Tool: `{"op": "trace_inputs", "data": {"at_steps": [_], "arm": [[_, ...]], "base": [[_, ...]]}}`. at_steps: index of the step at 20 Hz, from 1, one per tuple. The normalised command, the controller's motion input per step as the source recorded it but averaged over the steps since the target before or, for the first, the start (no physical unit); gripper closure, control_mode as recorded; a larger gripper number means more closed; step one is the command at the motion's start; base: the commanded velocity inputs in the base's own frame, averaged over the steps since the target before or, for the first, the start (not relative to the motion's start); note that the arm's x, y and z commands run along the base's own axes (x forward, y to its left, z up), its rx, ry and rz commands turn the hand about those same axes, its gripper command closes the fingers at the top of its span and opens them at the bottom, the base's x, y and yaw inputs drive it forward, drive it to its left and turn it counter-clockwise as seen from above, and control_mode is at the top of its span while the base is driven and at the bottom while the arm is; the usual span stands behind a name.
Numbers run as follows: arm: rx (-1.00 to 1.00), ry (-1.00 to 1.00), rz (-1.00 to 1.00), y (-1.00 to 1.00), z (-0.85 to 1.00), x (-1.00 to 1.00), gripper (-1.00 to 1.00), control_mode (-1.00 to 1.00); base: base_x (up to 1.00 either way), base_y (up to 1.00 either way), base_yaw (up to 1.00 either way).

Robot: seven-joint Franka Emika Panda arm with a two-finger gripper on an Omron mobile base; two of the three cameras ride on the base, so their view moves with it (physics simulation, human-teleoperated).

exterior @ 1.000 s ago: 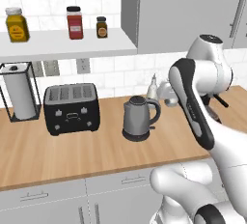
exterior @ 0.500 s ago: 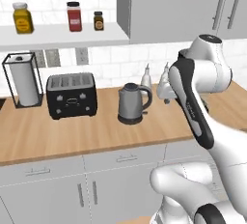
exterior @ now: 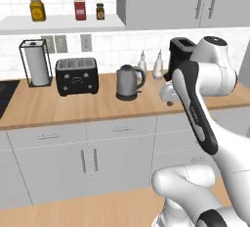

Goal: Navigate to the dishwasher.

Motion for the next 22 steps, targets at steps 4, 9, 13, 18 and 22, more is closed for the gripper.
{"op": "trace_inputs", "data": {"at_steps": [4, 9, 13, 18, 22], "arm": [[0.00, 0.00, 0.00, 0.00, 0.00, 0.00, -1.00, 1.00], [0.00, 0.00, 0.00, 0.00, 0.00, 0.00, -1.00, 1.00], [0.00, 0.00, 0.00, 0.00, 0.00, 0.00, -1.00, 1.00], [0.00, 0.00, 0.00, 0.00, 0.00, 0.00, -1.00, 1.00], [0.00, 0.00, 0.00, 0.00, 0.00, 0.00, -1.00, 1.00]], "base": [[0.00, 0.01, 0.54], [0.06, 0.00, 0.85], [0.18, 0.00, 0.96], [0.32, 0.00, 0.85], [0.65, 0.01, 0.70]]}}
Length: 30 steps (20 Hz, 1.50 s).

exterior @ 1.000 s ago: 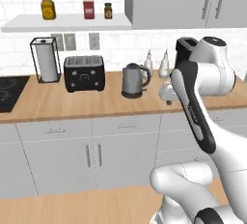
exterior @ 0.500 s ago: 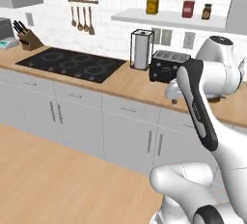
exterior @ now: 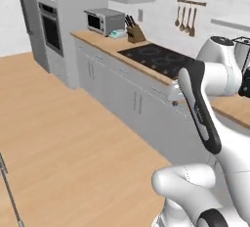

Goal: Navigate to the dishwasher.

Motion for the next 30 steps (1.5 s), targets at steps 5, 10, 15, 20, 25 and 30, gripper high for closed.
{"op": "trace_inputs", "data": {"at_steps": [5, 10, 15, 20, 25, 30], "arm": [[0.00, 0.00, 0.00, 0.00, 0.00, 0.00, -1.00, 1.00], [0.00, 0.00, 0.00, 0.00, 0.00, 0.00, -1.00, 1.00], [0.00, 0.00, 0.00, 0.00, 0.00, 0.00, -1.00, 1.00], [0.00, 0.00, 0.00, 0.00, 0.00, 0.00, -1.00, 1.00], [0.00, 0.00, 0.00, 0.00, 0.00, 0.00, -1.00, 1.00], [0.00, 0.00, 0.00, 0.00, 0.00, 0.00, -1.00, 1.00]], "base": [[0.76, 0.00, 0.72], [0.96, -0.07, 0.84], [0.94, -0.29, 0.84], [1.00, -0.53, 0.67], [1.00, -1.00, 0.36], [0.98, -1.00, 0.38]]}}
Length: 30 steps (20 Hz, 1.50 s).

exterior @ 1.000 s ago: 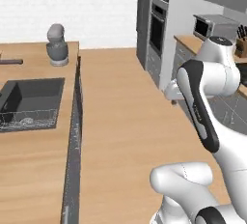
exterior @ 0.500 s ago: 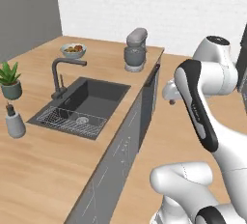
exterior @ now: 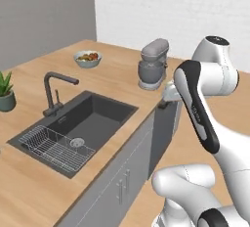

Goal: Navigate to the dishwasher.

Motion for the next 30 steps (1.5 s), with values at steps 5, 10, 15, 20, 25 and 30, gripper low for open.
{"op": "trace_inputs", "data": {"at_steps": [5, 10, 15, 20, 25, 30], "arm": [[0.00, 0.00, 0.00, 0.00, 0.00, 0.00, -1.00, 1.00], [0.00, 0.00, 0.00, 0.00, 0.00, 0.00, -1.00, 1.00], [0.00, 0.00, 0.00, 0.00, 0.00, 0.00, -1.00, 1.00], [0.00, 0.00, 0.00, 0.00, 0.00, 0.00, -1.00, 1.00], [0.00, 0.00, 0.00, 0.00, 0.00, 0.00, -1.00, 1.00], [0.00, 0.00, 0.00, 0.00, 0.00, 0.00, -1.00, 1.00]], "base": [[0.96, -1.00, 0.44], [0.78, -1.00, 0.46], [0.70, -0.99, 0.56], [0.62, -0.98, 0.59], [0.30, -0.98, 0.61], [0.44, -0.75, 0.59]]}}
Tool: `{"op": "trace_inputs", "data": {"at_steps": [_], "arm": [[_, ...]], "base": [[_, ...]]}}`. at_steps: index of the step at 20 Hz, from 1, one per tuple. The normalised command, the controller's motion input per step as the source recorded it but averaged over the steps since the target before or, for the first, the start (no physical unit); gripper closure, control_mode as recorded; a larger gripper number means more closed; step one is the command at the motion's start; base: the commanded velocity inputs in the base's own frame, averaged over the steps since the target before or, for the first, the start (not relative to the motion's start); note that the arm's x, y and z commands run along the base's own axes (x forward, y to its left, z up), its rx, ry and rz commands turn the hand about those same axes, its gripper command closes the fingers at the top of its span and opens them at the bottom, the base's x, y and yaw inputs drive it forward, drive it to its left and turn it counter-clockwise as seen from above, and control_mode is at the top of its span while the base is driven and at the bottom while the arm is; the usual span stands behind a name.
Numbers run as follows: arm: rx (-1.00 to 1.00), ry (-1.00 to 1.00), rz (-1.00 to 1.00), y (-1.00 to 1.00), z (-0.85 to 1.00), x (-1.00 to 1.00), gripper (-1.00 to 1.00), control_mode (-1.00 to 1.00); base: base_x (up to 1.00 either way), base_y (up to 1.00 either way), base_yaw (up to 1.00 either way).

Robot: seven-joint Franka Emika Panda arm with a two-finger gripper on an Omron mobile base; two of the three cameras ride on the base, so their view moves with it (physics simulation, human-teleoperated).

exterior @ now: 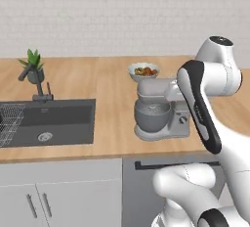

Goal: Navigate to the dishwasher.

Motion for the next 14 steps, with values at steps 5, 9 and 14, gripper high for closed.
{"op": "trace_inputs", "data": {"at_steps": [5, 9, 14], "arm": [[0.00, 0.00, 0.00, 0.00, 0.00, 0.00, -1.00, 1.00], [0.00, 0.00, 0.00, 0.00, 0.00, 0.00, -1.00, 1.00], [0.00, 0.00, 0.00, 0.00, 0.00, 0.00, -1.00, 1.00]], "base": [[0.16, -0.24, 0.20], [0.00, 0.00, 0.00], [0.00, 0.00, 0.00]]}}
